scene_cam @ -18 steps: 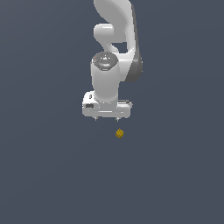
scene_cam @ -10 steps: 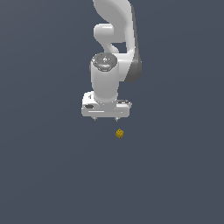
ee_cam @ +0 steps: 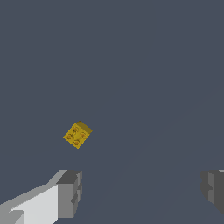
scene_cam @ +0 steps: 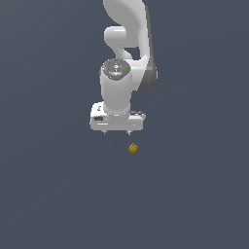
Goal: Pick up the object and move it to a goal position.
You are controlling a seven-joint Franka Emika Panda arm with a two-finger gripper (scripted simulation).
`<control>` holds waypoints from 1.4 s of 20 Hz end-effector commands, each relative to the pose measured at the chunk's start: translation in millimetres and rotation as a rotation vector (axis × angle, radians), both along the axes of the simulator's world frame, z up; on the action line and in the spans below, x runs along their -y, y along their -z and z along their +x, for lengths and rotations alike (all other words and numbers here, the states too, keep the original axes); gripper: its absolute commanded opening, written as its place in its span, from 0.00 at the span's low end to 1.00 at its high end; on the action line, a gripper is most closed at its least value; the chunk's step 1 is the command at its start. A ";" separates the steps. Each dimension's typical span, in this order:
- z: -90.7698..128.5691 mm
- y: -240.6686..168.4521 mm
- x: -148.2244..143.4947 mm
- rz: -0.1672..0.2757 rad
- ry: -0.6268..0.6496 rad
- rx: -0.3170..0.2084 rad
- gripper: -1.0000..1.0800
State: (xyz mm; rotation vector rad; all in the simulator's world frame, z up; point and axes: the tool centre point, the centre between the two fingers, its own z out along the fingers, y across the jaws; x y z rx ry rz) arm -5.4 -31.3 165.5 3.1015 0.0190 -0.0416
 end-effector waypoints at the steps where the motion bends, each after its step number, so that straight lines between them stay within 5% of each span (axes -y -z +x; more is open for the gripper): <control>1: 0.3 2.0 -1.7 0.001 0.013 0.001 0.96; 28: 8.4 76.1 -58.2 0.027 0.549 0.033 0.96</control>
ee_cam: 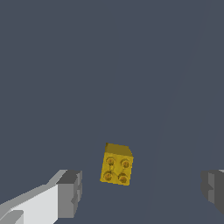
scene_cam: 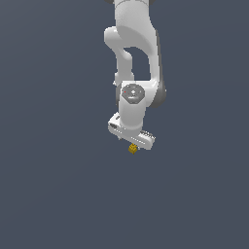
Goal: Pick up the object and move it to a goal position.
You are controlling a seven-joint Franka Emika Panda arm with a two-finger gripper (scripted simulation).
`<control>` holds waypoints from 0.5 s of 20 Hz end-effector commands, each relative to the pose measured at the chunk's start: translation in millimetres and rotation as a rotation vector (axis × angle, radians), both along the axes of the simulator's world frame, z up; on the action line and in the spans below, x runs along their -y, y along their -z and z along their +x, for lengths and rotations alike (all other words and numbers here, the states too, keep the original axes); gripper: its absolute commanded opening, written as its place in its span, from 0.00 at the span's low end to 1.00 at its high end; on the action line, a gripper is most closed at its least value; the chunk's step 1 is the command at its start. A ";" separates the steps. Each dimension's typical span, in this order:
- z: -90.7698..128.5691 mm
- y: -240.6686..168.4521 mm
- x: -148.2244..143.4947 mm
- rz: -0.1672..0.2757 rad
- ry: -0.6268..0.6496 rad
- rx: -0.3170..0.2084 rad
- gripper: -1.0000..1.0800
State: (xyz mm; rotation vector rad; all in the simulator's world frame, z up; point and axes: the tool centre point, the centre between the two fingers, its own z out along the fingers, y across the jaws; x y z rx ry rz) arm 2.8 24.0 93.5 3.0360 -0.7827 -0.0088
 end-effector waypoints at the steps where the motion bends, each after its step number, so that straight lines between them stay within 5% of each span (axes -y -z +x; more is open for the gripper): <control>1: 0.2 6.5 -4.6 0.001 0.050 0.003 0.96; 10: 0.0 19.9 -14.0 0.004 0.149 0.007 0.96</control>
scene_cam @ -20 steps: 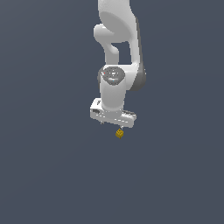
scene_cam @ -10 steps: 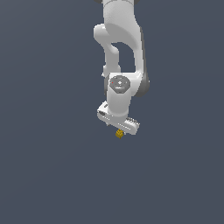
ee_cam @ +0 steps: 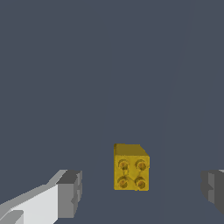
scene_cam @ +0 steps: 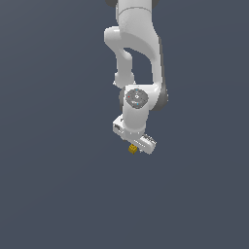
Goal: Pick up the object and move it to a goal position.
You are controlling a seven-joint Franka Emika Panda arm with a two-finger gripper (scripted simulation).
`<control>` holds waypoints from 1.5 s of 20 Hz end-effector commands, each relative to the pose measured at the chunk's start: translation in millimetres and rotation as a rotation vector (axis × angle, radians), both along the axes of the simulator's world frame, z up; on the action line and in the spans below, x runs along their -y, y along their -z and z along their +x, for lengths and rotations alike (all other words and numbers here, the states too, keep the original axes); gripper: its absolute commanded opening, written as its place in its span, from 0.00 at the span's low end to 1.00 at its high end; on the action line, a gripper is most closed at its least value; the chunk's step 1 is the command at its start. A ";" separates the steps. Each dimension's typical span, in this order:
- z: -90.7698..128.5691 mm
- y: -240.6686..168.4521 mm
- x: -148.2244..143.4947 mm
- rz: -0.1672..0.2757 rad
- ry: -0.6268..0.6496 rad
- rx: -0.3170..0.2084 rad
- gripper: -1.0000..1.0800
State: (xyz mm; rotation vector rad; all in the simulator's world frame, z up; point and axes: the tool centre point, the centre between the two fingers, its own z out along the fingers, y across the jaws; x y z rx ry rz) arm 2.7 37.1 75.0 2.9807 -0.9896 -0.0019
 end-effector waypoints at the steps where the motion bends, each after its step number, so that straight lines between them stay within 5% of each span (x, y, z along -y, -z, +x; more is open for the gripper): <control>1: 0.1 2.0 -1.3 0.000 0.017 0.001 0.96; 22: -0.1 52.9 -1.8 0.000 0.023 0.001 0.96; 23: -0.1 52.9 -1.8 0.000 0.023 0.001 0.00; 30: -0.1 52.9 -1.8 0.000 0.023 0.001 0.00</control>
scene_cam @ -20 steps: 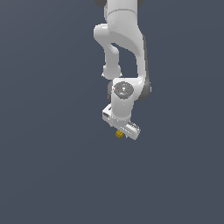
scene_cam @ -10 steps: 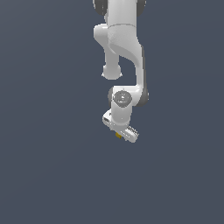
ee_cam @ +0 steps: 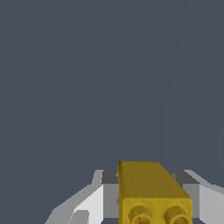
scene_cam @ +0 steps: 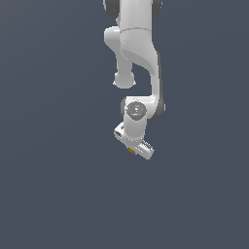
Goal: Pick up the object and move it to a goal position.
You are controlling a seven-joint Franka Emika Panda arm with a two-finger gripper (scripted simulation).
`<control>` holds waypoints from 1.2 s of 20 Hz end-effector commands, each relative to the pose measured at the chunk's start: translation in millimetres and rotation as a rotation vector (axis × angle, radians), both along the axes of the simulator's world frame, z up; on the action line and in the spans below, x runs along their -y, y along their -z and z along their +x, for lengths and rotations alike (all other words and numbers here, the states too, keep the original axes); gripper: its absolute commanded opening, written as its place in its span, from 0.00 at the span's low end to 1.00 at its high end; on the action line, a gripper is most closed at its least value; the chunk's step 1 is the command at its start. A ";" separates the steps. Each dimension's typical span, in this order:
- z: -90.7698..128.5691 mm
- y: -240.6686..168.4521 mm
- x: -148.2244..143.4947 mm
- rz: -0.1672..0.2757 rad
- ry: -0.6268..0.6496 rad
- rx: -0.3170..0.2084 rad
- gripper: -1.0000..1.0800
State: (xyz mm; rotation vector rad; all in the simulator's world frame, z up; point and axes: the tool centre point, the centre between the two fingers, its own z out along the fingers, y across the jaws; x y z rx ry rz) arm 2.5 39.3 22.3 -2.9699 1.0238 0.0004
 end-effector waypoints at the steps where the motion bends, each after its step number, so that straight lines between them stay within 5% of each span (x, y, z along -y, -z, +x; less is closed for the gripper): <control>1: 0.1 0.2 0.4 0.000 0.000 0.000 0.00; 12: 1.9 -26.1 -8.9 0.000 0.000 0.000 0.00; 24: 11.1 -135.7 -45.2 -0.001 0.001 0.000 0.00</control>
